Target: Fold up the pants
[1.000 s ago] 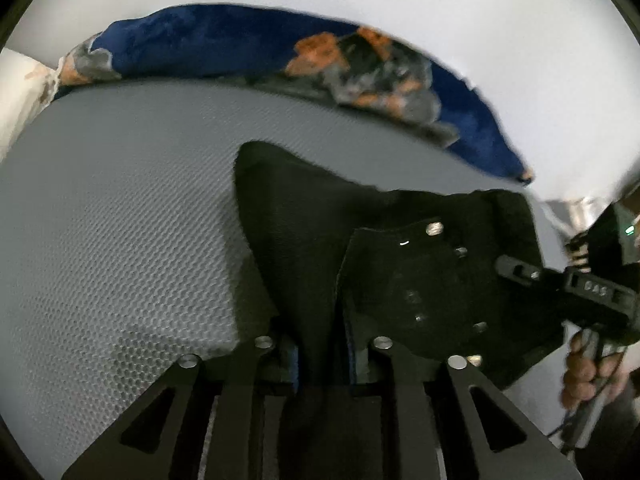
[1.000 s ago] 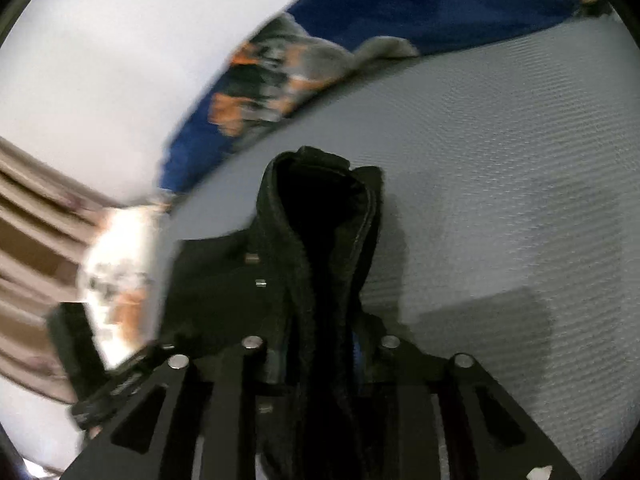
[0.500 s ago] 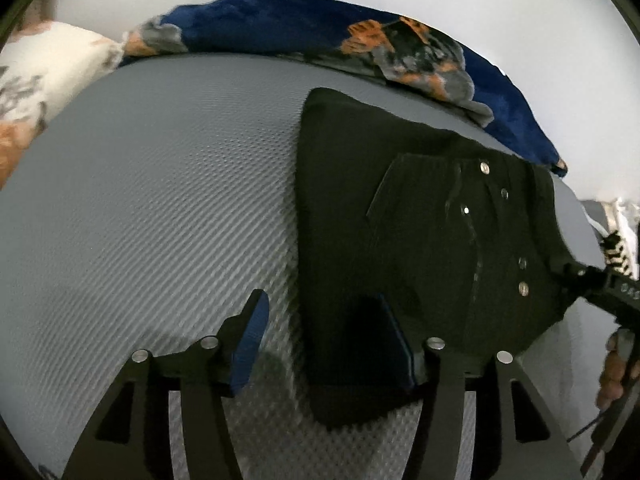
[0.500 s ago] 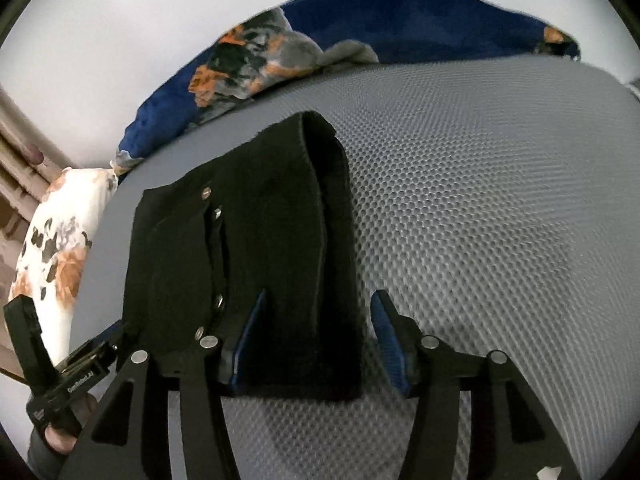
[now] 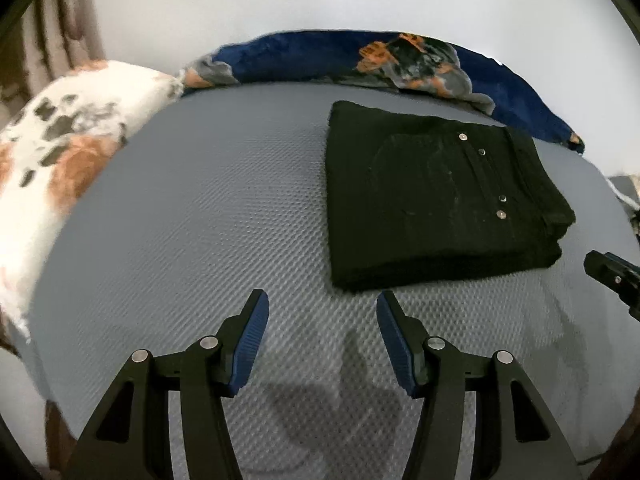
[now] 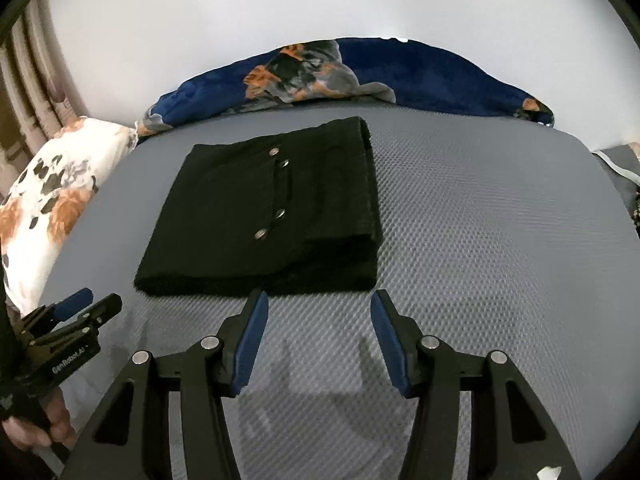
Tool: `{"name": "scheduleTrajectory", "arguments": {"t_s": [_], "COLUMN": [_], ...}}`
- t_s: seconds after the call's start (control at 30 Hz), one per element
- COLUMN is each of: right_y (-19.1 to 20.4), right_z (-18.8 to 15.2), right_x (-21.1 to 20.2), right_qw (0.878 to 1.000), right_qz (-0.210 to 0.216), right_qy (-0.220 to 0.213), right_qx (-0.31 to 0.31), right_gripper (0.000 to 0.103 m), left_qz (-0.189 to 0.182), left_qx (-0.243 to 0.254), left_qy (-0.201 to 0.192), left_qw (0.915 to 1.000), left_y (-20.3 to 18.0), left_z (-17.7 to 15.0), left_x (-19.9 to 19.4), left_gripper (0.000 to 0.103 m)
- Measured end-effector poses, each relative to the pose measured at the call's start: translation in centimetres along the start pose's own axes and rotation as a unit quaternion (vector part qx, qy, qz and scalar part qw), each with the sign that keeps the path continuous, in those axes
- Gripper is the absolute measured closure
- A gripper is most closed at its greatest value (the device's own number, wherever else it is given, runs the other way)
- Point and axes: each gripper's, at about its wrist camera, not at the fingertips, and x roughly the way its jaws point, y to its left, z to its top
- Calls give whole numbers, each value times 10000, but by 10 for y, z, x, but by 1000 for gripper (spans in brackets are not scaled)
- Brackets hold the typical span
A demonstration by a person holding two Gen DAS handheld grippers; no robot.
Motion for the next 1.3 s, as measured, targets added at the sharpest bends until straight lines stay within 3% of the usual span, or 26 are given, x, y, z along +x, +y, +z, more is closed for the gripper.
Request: {"name": "scheduleTrajectory", "arguments": {"t_s": [0.2,0.27,0.57,1.3], "right_y": [16,22,41,60], "right_z": [-18,-20,-24,-39], "right_x": [-16,-19,-24,-19], "right_qw": [9996,9995,9980,9970], "right_qz": [-76,-164,-386,-443], "right_qy": [-211,-283,-433,-469], "right_qx": [148,53,-255,-434], "right_gripper": [44,38,31,22], "left_qz": [-27,-48,-10,116], "left_qx": [89,149,47,15], "left_qy": [-163,-183,-190,-156], "left_qw": [9998,9997,9998,9998], "left_y": [-11,-13,-13,-13], "left_z": [-17,-21,-31,-37], "left_x": [-23,-27,-35,-37], "left_gripper": [41,40,40,40]}}
